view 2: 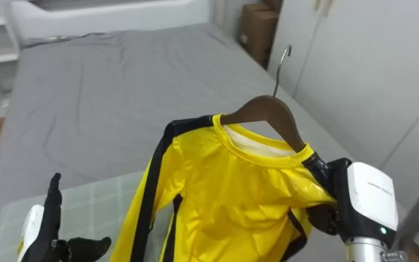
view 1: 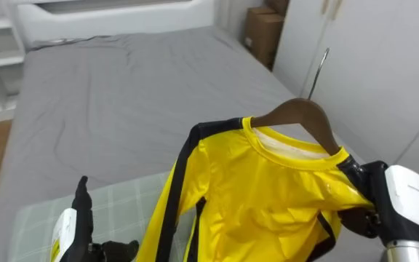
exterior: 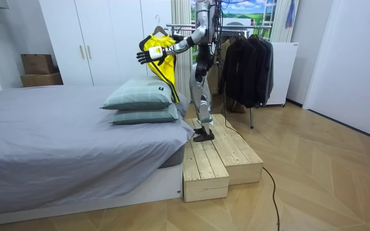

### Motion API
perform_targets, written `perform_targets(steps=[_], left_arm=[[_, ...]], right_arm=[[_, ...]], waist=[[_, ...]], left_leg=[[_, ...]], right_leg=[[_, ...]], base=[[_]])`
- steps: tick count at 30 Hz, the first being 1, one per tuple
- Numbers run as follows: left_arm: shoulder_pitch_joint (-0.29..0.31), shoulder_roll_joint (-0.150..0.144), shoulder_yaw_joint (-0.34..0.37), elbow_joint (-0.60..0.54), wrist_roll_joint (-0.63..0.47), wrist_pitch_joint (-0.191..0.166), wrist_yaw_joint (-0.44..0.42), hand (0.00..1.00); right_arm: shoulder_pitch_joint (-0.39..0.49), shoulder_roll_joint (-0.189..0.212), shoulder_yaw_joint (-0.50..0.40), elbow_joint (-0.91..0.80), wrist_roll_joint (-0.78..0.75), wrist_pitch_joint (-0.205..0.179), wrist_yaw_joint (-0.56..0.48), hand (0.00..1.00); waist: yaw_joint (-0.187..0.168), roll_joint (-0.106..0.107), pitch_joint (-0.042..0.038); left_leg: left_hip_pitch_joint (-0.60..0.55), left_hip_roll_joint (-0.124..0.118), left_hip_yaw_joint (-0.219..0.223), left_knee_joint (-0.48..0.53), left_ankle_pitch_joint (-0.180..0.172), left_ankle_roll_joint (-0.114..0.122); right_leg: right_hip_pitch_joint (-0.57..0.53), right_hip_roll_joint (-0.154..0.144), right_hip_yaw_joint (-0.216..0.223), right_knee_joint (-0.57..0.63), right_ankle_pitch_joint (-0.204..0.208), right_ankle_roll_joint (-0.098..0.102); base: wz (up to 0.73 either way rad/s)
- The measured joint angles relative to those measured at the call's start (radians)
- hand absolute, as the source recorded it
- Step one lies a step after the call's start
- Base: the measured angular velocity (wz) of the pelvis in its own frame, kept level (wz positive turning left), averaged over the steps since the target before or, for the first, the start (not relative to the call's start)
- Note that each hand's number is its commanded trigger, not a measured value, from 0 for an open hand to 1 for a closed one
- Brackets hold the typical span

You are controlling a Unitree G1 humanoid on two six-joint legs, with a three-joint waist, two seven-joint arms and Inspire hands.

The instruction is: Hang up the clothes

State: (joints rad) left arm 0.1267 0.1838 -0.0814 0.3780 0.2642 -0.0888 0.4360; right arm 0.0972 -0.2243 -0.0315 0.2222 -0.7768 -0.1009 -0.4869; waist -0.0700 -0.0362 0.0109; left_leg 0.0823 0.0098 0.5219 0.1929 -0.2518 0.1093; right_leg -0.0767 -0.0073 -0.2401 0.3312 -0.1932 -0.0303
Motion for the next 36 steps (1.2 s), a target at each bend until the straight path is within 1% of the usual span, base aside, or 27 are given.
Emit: perform_targets(steps=[1,2,3,5,7,10,11,14,15,16,17,18,19,20,21,22,23,24,25,26,27,28,29,30,31,32,36], left_arm=[[0.003,-0.002,-0.001,0.01,-0.001,0.0,-0.012,0.0],[0.005,-0.005,-0.01,0.02,-0.019,0.0,-0.02,0.0],[0.005,-0.006,-0.012,0.029,-0.021,0.0,-0.029,0.0],[0.005,-0.007,-0.019,0.048,-0.022,0.0,-0.075,0.0],[0.005,-0.012,-0.02,0.048,-0.023,0.0,-0.112,0.0],[0.005,-0.016,-0.02,0.049,-0.037,0.0,-0.163,0.0],[0.004,-0.016,-0.02,0.053,-0.038,0.0,-0.167,0.0],[0.012,-0.018,-0.023,0.077,-0.053,0.014,-0.18,0.0],[0.015,-0.019,-0.023,0.077,-0.063,0.018,-0.181,0.0],[0.023,-0.023,-0.022,0.077,-0.074,0.018,-0.182,0.0],[0.025,-0.023,-0.022,0.08,-0.075,0.019,-0.184,0.0],[0.025,-0.023,-0.022,0.084,-0.075,0.019,-0.185,0.0],[0.03,-0.028,-0.027,0.088,-0.075,0.019,-0.187,0.0],[0.032,-0.03,-0.044,0.088,-0.077,0.019,-0.189,0.0],[0.032,-0.033,-0.056,0.088,-0.077,0.018,-0.193,0.0],[0.03,-0.042,-0.075,0.088,-0.076,0.016,-0.204,0.0],[0.027,-0.046,-0.087,0.088,-0.076,0.015,-0.209,0.0],[0.027,-0.056,-0.104,0.09,-0.075,0.01,-0.215,0.0],[0.027,-0.064,-0.115,0.095,-0.076,0.008,-0.218,0.0],[0.027,-0.068,-0.12,0.096,-0.076,0.008,-0.221,0.0],[0.026,-0.075,-0.124,0.095,-0.076,0.005,-0.224,0.0],[0.024,-0.075,-0.126,0.094,-0.076,-0.002,-0.226,0.0],[0.021,-0.075,-0.127,0.094,-0.074,-0.004,-0.228,0.0],[0.016,-0.077,-0.131,0.093,-0.073,-0.005,-0.231,0.0],[0.019,-0.077,-0.134,0.094,-0.073,-0.005,-0.233,0.0],[0.016,-0.076,-0.145,0.094,-0.072,-0.005,-0.234,0.0],[0.005,-0.072,-0.189,0.098,-0.073,-0.007,-0.234,0.0]], right_arm=[[0.001,-0.001,0.0,0.006,0.001,-0.002,-0.007,1.0],[0.0,-0.005,0.001,0.017,0.001,-0.006,-0.017,1.0],[-0.001,-0.006,0.003,0.027,-0.001,-0.009,-0.023,1.0],[0.002,-0.005,0.014,0.068,0.0,-0.012,-0.034,1.0],[0.003,-0.005,0.014,0.087,0.001,-0.011,-0.034,1.0],[0.002,-0.004,0.014,0.087,0.0,-0.011,-0.034,1.0],[0.002,-0.004,0.014,0.086,-0.002,-0.012,-0.034,1.0],[0.001,0.015,0.014,0.042,-0.016,-0.017,-0.032,1.0],[0.001,0.016,0.014,0.029,-0.018,-0.021,-0.032,1.0],[0.002,0.016,0.016,0.005,-0.019,-0.028,-0.032,1.0],[-0.001,0.017,0.02,-0.012,-0.019,-0.039,-0.032,1.0],[-0.005,0.017,0.025,-0.015,-0.022,-0.046,-0.033,1.0],[-0.026,0.014,0.04,-0.016,-0.033,-0.061,-0.033,1.0],[-0.038,0.012,0.047,-0.016,-0.048,-0.076,-0.037,1.0],[-0.039,0.012,0.05,-0.016,-0.054,-0.079,-0.042,1.0],[-0.039,0.017,0.054,-0.016,-0.061,-0.079,-0.046,1.0],[-0.039,0.016,0.056,-0.016,-0.062,-0.079,-0.046,1.0],[-0.04,0.015,0.063,-0.016,-0.07,-0.079,-0.045,1.0],[-0.041,0.013,0.074,-0.022,-0.081,-0.079,-0.045,1.0],[-0.04,0.009,0.08,-0.026,-0.081,-0.079,-0.045,1.0],[-0.04,-0.001,0.092,-0.033,-0.079,-0.081,-0.045,1.0],[-0.04,-0.004,0.098,-0.04,-0.082,-0.081,-0.045,1.0],[-0.04,-0.005,0.098,-0.046,-0.091,-0.081,-0.045,1.0],[-0.041,-0.01,0.098,-0.062,-0.103,-0.081,-0.045,1.0],[-0.04,-0.004,0.098,-0.068,-0.118,-0.081,-0.046,1.0],[-0.04,-0.004,0.097,-0.076,-0.132,-0.082,-0.052,1.0],[-0.04,-0.006,0.098,-0.087,-0.134,-0.086,-0.087,1.0]], waist=[[0.013,-0.001,-0.0008],[0.025,-0.001,-0.0007],[0.028,-0.001,-0.0007],[0.02,-0.006,-0.0039],[0.012,-0.011,-0.0026],[0.009,-0.015,-0.0031],[0.01,-0.018,-0.0038],[-0.013,-0.023,-0.0035],[-0.017,-0.022,-0.0028],[-0.016,-0.017,-0.0017],[-0.012,-0.019,-0.0018],[-0.002,-0.023,-0.0038],[0.002,-0.016,-0.0004],[-0.008,-0.004,0.0044],[-0.009,-0.001,0.0049],[-0.01,-0.006,0.008],[-0.009,-0.009,0.0091],[0.0,-0.017,0.0078],[0.008,-0.02,0.0078],[0.003,-0.015,0.0042],[0.001,-0.015,0.0033],[0.007,-0.006,-0.0014],[0.007,-0.003,-0.0031],[0.01,-0.001,-0.0037],[0.01,-0.006,-0.0071],[0.006,-0.013,-0.0078],[-0.012,-0.011,-0.007]], left_leg=[[0.001,0.008,0.055,0.017,-0.009,-0.003],[0.005,0.012,0.102,0.035,-0.027,-0.007],[0.011,0.013,0.121,0.041,-0.035,-0.011],[0.024,0.02,0.169,0.049,-0.053,-0.02],[0.027,0.03,0.199,0.067,-0.063,-0.025],[0.034,0.051,0.243,0.099,-0.083,-0.038],[0.035,0.057,0.251,0.11,-0.087,-0.042],[0.045,0.09,0.301,0.165,-0.125,-0.068],[0.046,0.104,0.311,0.189,-0.135,-0.073],[0.046,0.136,0.332,0.252,-0.156,-0.089],[0.04,0.169,0.33,0.332,-0.165,-0.099],[0.028,0.187,0.31,0.386,-0.162,-0.099],[-0.004,0.215,0.227,0.496,-0.147,-0.099],[-0.047,0.228,0.131,0.585,-0.123,-0.101],[-0.063,0.222,0.086,0.604,-0.118,-0.106],[-0.089,0.208,0.014,0.593,-0.12,-0.107],[-0.102,0.201,-0.017,0.579,-0.12,-0.108],[-0.124,0.183,-0.079,0.53,-0.118,-0.111],[-0.135,0.153,-0.148,0.454,-0.106,-0.129],[-0.138,0.132,-0.197,0.409,-0.104,-0.133],[-0.134,0.091,-0.276,0.322,-0.097,-0.14],[-0.121,0.055,-0.328,0.247,-0.085,-0.143],[-0.122,0.042,-0.349,0.212,-0.077,-0.139],[-0.127,0.026,-0.387,0.153,-0.028,-0.134],[-0.113,0.025,-0.385,0.142,0.006,-0.114],[-0.087,0.017,-0.381,0.123,0.005,-0.113],[-0.053,0.009,-0.331,0.089,-0.002,-0.101]], right_leg=[[-0.031,-0.026,-0.034,0.047,-0.006,0.012],[-0.049,-0.07,-0.078,0.076,-0.005,0.012],[-0.058,-0.089,-0.104,0.091,-0.004,0.011],[-0.082,-0.104,-0.149,0.124,-0.006,0.01],[-0.091,-0.112,-0.181,0.14,-0.005,0.009],[-0.098,-0.11,-0.203,0.155,-0.008,0.001],[-0.097,-0.106,-0.202,0.153,-0.009,-0.008],[-0.091,-0.088,-0.215,0.151,-0.031,-0.054],[-0.09,-0.082,-0.21,0.153,-0.038,-0.063],[-0.091,-0.056,-0.173,0.155,-0.052,-0.061],[-0.093,-0.031,-0.13,0.158,-0.067,-0.07],[-0.096,-0.02,-0.104,0.162,-0.067,-0.078],[-0.093,0.0,-0.06,0.169,-0.062,-0.097],[-0.076,0.009,-0.034,0.174,-0.057,-0.1],[-0.073,0.013,-0.016,0.176,-0.059,-0.099],[-0.074,0.022,0.041,0.176,-0.062,-0.093],[-0.076,0.022,0.066,0.176,-0.06,-0.09],[-0.083,0.027,0.128,0.168,-0.055,-0.082],[-0.085,0.032,0.187,0.156,-0.05,-0.075],[-0.085,0.038,0.209,0.142,-0.041,-0.068],[-0.089,0.058,0.26,0.112,-0.011,-0.06],[-0.092,0.08,0.315,0.092,0.016,-0.067],[-0.095,0.089,0.336,0.087,0.023,-0.067],[-0.104,0.108,0.371,0.088,0.029,-0.062],[-0.106,0.121,0.4,0.093,0.031,-0.059],[-0.105,0.126,0.421,0.091,0.033,-0.053],[-0.098,0.136,0.46,0.072,0.04,-0.038]], base=[[-1.44],[-1.26],[-1.02],[-0.72],[-0.53],[-0.41],[-0.45],[-0.46],[-0.53],[-0.72],[-0.89],[-1.18],[-1.24],[-1.16],[-0.96],[-0.78],[-1.22],[-1.43],[-1.39],[-1.27],[-1.3],[-1.35],[-1.32],[-1.16],[-1.22],[-0.82],[-0.43]])
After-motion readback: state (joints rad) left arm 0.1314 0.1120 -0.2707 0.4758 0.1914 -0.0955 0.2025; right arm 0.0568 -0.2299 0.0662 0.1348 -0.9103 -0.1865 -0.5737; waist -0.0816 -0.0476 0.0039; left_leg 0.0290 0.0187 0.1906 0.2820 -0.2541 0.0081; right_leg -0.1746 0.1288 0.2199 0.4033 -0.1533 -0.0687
